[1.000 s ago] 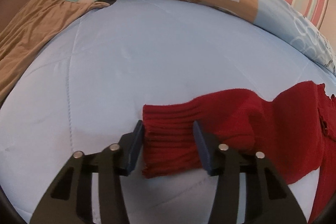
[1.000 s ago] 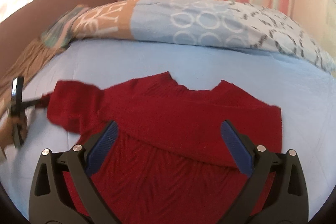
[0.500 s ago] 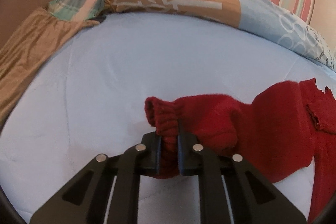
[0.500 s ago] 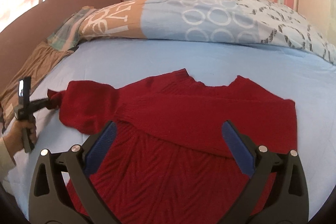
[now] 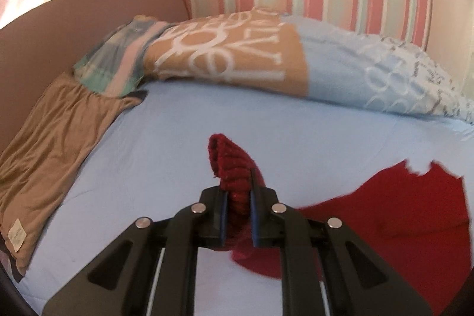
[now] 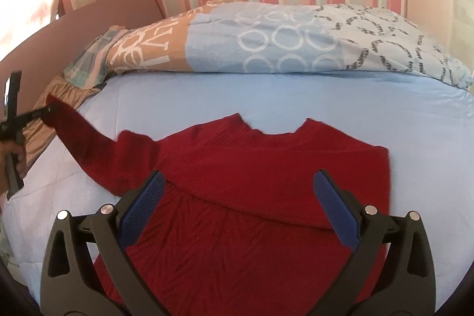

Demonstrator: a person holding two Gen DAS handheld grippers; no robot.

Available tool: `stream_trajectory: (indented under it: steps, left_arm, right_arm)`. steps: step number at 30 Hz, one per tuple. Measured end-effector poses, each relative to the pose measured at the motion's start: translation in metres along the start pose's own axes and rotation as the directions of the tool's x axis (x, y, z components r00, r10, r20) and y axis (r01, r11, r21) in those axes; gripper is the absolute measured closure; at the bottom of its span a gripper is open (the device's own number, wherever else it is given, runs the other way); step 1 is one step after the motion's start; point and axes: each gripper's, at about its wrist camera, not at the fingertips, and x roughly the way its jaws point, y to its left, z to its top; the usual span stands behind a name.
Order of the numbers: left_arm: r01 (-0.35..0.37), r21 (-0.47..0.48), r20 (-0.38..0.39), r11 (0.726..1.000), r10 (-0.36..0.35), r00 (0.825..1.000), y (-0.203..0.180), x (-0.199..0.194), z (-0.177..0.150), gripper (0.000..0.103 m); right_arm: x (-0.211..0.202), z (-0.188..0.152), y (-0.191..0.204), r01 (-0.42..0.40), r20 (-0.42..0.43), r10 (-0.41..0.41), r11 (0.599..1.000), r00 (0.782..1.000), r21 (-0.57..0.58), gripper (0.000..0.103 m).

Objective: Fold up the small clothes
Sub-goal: 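Lift the cuff and fold the sleeve across the body, open left gripper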

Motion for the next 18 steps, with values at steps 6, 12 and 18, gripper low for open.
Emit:
stream_trajectory:
  steps: [6, 12, 18]
  left_arm:
    - [0.131, 0.055, -0.030, 0.990, -0.130, 0.991, -0.119, -0.024, 0.018, 0.091]
    - [0.263, 0.122, -0.138, 0.957, -0.247, 0.959, -0.263, -0.004, -0.022, 0.091]
    - [0.326, 0.159, -0.250, 0.932, -0.282, 0.926, -0.368, 0.041, -0.076, 0.091]
  right_arm:
    - [-0.025, 0.001, -0.042, 0.040, 0.021, -0.041, 0.998, 0.999, 0.038, 0.003]
    - [-0.033, -0.008, -0.091, 0.091, -0.006, -0.091, 0.993, 0.996, 0.071, 0.003]
    - [-0.019, -0.024, -0.137, 0.150, -0.070, -0.144, 0.984, 0.987, 0.099, 0.003]
